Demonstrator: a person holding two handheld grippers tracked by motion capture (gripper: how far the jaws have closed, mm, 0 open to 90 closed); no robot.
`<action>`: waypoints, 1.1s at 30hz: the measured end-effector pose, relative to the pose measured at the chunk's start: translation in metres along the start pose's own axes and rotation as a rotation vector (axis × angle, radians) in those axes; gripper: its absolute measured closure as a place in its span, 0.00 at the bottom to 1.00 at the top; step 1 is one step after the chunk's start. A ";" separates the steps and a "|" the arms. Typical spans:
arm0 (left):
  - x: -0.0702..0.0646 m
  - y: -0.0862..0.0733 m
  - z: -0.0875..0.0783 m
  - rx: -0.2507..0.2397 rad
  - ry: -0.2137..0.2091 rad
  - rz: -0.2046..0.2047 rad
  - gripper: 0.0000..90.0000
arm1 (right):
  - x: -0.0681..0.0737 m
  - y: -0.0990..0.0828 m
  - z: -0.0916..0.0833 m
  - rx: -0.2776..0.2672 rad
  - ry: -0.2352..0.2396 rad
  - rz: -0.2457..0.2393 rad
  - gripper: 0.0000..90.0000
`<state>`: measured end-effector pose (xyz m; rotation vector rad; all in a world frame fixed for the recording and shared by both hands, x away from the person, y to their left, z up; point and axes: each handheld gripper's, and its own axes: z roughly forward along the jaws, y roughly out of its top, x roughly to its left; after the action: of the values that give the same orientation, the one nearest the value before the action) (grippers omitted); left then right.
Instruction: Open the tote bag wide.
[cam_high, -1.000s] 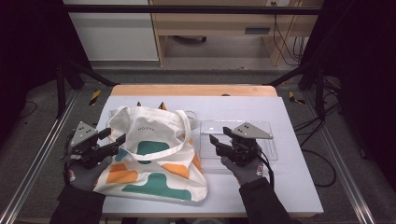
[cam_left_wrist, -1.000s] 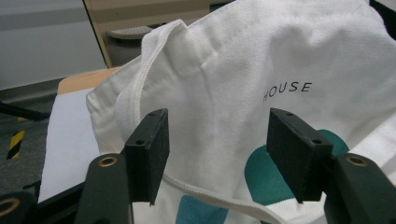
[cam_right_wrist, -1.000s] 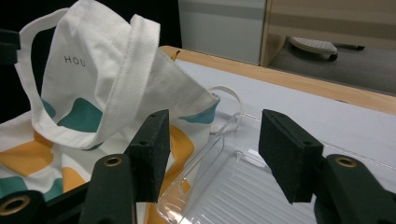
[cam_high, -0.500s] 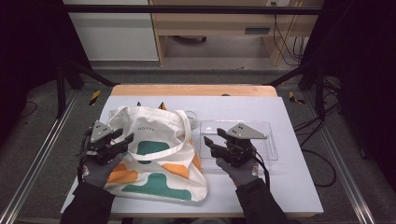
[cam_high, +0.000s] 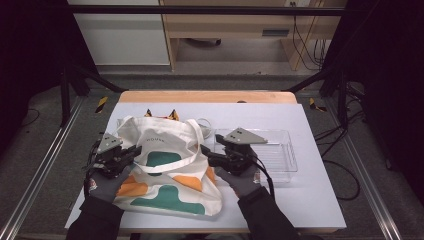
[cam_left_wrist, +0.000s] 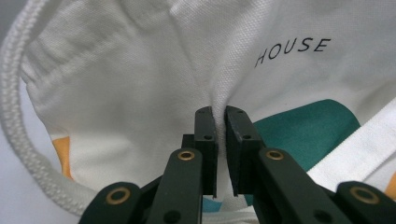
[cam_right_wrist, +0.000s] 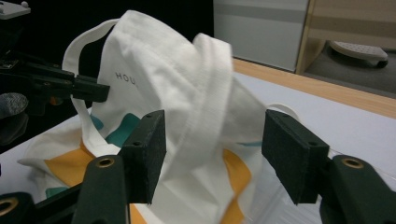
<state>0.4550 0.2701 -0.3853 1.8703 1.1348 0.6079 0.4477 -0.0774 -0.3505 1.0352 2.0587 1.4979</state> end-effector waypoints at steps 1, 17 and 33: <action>0.000 0.000 0.000 0.000 0.000 0.000 0.93 | 0.000 0.000 0.000 0.000 0.000 0.000 0.44; -0.007 -0.005 -0.006 -0.016 0.008 0.006 0.94 | 0.027 0.006 0.059 0.060 -0.007 -0.019 0.70; -0.005 0.002 -0.003 -0.045 -0.001 -0.018 0.81 | 0.035 0.003 0.050 0.066 0.043 -0.050 0.93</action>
<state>0.4508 0.2664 -0.3816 1.8198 1.1274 0.6179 0.4600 -0.0185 -0.3616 0.9764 2.1606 1.4480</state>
